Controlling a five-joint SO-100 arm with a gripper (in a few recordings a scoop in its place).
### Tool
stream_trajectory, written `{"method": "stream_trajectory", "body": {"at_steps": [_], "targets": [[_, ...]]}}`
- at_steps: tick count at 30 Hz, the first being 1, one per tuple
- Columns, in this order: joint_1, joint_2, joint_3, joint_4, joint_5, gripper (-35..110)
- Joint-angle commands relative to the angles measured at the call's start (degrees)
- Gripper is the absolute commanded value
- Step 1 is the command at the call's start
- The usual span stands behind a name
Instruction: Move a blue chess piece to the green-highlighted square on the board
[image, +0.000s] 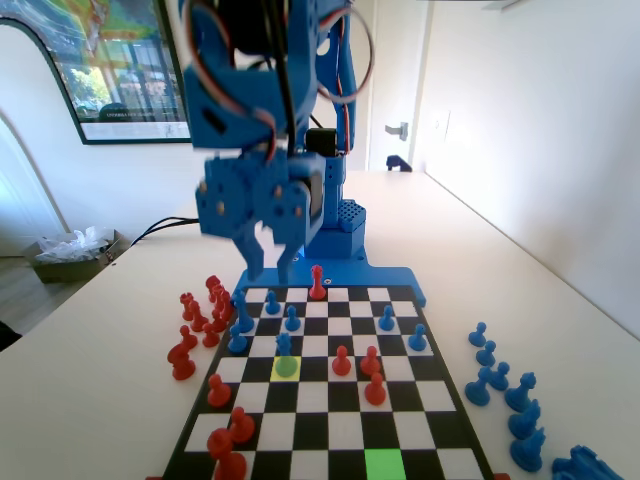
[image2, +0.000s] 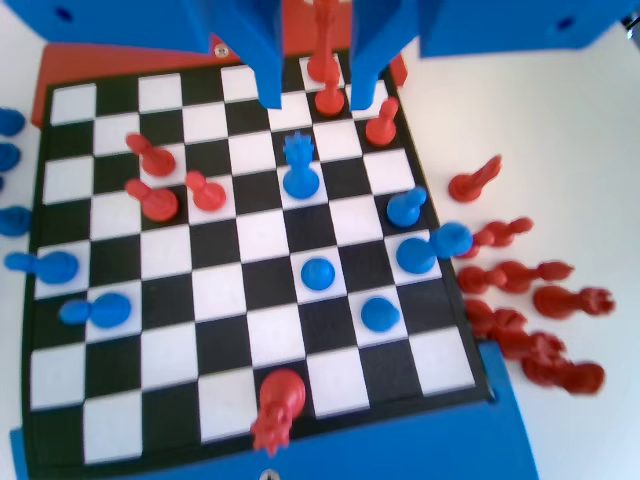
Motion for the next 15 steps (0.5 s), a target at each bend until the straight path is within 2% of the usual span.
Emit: {"method": "stream_trajectory", "body": {"at_steps": [1,15], "targets": [[-0.4,-0.2,-2.9,-0.1,-0.4,10],[-1.6,-4.0,-2.3,-4.0,0.4,10]]}}
